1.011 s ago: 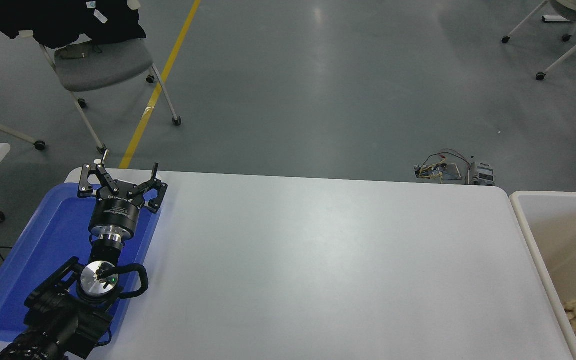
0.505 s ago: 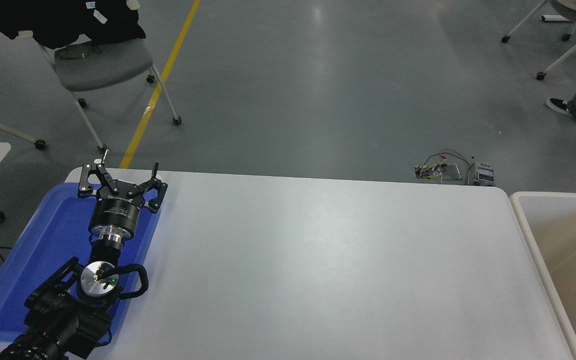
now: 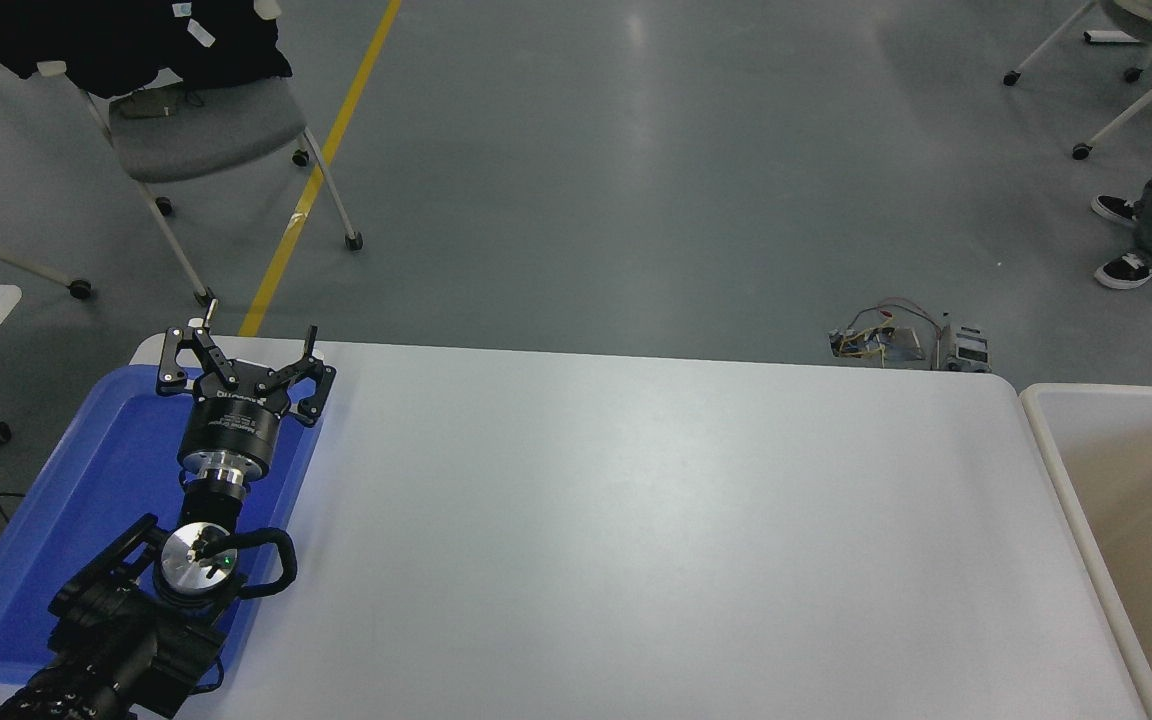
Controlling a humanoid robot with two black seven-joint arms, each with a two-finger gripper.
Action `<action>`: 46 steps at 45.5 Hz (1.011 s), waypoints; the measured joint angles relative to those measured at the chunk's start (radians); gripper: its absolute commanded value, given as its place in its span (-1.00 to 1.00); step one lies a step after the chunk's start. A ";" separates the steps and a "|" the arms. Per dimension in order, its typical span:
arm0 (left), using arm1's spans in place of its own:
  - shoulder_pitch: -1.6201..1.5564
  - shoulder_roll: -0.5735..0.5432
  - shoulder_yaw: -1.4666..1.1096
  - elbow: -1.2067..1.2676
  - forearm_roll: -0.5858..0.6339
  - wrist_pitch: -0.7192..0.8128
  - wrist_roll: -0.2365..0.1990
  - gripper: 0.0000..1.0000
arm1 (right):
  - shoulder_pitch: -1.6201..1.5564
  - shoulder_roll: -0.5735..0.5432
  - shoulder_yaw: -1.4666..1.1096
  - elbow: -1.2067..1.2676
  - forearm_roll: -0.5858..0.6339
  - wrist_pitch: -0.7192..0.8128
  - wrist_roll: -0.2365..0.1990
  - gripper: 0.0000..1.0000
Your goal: Pick up paper ball place in dustbin
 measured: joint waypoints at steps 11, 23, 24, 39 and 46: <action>0.000 0.000 0.000 0.000 0.000 0.000 0.000 1.00 | -0.006 -0.006 0.266 0.100 0.001 0.000 0.146 1.00; 0.000 0.000 0.000 0.000 0.000 0.000 0.000 1.00 | -0.092 -0.017 0.546 0.270 0.001 0.007 0.252 1.00; 0.000 0.000 0.000 0.000 0.000 0.000 0.000 1.00 | -0.101 -0.017 0.568 0.285 0.001 0.007 0.256 1.00; 0.000 0.000 0.000 0.000 0.000 0.000 0.000 1.00 | -0.273 0.004 0.813 0.511 -0.005 0.025 0.301 1.00; 0.000 0.000 0.000 0.000 0.000 0.000 0.000 1.00 | -0.364 0.045 0.870 0.556 -0.007 0.062 0.367 1.00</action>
